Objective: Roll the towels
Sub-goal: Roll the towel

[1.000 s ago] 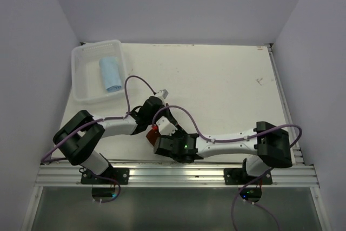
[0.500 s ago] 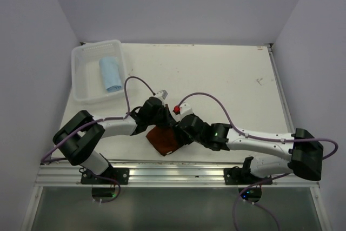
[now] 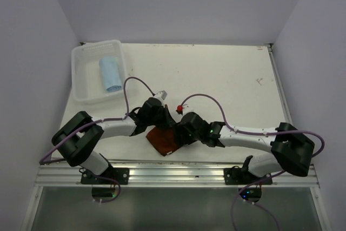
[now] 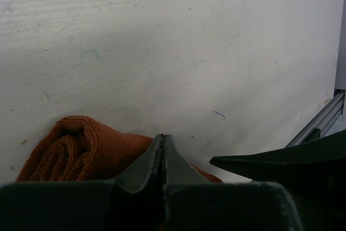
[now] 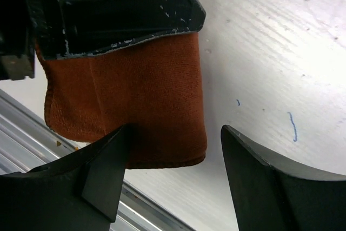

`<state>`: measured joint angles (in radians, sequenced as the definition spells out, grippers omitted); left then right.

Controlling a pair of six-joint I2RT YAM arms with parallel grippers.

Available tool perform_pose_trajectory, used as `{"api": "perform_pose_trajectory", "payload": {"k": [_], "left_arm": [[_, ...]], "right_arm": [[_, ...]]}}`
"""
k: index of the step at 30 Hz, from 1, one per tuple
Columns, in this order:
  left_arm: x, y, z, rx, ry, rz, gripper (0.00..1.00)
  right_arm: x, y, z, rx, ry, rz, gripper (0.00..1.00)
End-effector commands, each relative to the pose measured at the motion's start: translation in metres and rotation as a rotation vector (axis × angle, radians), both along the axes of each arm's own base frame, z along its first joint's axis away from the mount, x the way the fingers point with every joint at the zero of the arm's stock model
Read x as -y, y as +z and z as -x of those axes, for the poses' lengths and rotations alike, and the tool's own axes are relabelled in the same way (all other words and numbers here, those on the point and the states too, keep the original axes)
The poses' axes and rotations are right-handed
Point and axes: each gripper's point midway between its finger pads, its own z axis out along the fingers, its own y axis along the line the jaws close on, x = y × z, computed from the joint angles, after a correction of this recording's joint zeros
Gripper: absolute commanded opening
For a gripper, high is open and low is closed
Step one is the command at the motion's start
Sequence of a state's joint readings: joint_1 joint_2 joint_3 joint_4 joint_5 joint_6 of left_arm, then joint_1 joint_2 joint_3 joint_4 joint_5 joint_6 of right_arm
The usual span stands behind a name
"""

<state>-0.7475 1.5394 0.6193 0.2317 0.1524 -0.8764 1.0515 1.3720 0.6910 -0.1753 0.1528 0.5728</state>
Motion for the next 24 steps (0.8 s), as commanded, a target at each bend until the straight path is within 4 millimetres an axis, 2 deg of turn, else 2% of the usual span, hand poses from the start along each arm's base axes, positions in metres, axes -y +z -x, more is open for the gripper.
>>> {"api": "perform_pose_trajectory", "payload": {"k": [1, 4, 7, 8, 12, 17, 21, 24], "left_arm": [[0.0, 0.011, -0.003, 0.039, 0.016, 0.026, 0.0], [0.0, 0.012, -0.003, 0.041, 0.015, 0.027, 0.0], [0.001, 0.016, -0.004, 0.049, 0.014, 0.031, 0.0], [0.0, 0.016, -0.004, 0.05, 0.014, 0.027, 0.0], [0.003, 0.03, -0.013, 0.084, 0.015, 0.02, 0.0], [0.001, 0.048, -0.028, 0.133, 0.022, 0.0, 0.0], [-0.014, 0.067, -0.049, 0.169, 0.062, -0.007, 0.0], [-0.029, 0.078, -0.061, 0.198, 0.087, -0.025, 0.1]], "right_arm": [[-0.014, -0.002, 0.004, -0.024, 0.017, -0.076, 0.72], [-0.017, -0.005, 0.008, -0.041, 0.033, -0.093, 0.69], [-0.018, -0.006, 0.011, -0.05, 0.038, -0.111, 0.61], [-0.019, -0.006, 0.012, -0.052, 0.041, -0.114, 0.53], [-0.02, -0.005, 0.013, -0.051, 0.056, -0.13, 0.37], [-0.018, -0.003, 0.011, -0.032, 0.043, -0.13, 0.2], [-0.013, 0.003, -0.002, 0.032, -0.002, -0.116, 0.11], [-0.01, 0.006, -0.008, 0.07, -0.021, -0.098, 0.08]]}}
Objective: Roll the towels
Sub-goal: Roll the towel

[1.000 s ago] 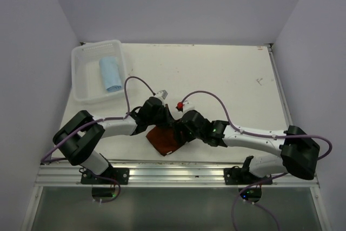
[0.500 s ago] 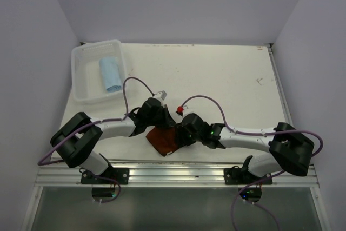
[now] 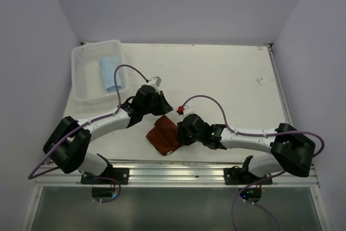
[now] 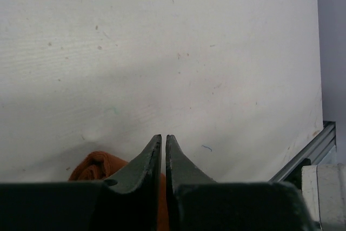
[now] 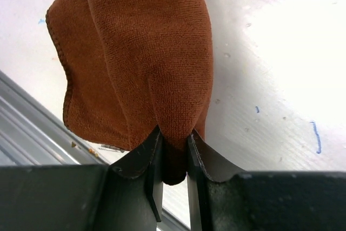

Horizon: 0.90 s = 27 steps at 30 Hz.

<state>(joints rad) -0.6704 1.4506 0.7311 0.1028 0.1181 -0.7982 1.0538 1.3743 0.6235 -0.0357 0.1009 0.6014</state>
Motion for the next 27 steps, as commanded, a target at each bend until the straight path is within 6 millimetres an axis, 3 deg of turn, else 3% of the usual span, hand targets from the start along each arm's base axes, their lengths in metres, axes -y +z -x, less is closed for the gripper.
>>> {"api": "perform_pose_trajectory", "payload": {"k": [1, 7, 15, 17, 18, 20, 27], "left_arm": [[-0.018, 0.031, -0.024, 0.088, 0.038, -0.021, 0.12], [-0.042, 0.048, -0.04, 0.116, 0.087, -0.058, 0.17], [-0.048, 0.057, -0.049, 0.136, 0.1, -0.069, 0.18], [-0.048, 0.057, -0.05, 0.132, 0.096, -0.071, 0.18], [-0.048, 0.058, -0.052, 0.134, 0.094, -0.075, 0.19], [-0.048, 0.06, -0.055, 0.135, 0.094, -0.082, 0.19], [-0.056, 0.063, -0.063, 0.138, 0.109, -0.09, 0.19]], "right_arm": [[0.006, 0.013, -0.019, 0.109, -0.063, 0.006, 0.08], [0.007, 0.016, -0.031, 0.182, -0.134, 0.04, 0.05], [0.002, 0.023, -0.063, 0.254, -0.342, 0.063, 0.05], [-0.001, 0.015, -0.067, 0.269, -0.329, 0.115, 0.05], [-0.008, 0.021, -0.072, 0.285, -0.332, 0.115, 0.05], [-0.008, 0.012, -0.071, 0.296, -0.298, 0.177, 0.06], [-0.009, 0.021, -0.059, 0.413, -0.198, 0.329, 0.09]]}}
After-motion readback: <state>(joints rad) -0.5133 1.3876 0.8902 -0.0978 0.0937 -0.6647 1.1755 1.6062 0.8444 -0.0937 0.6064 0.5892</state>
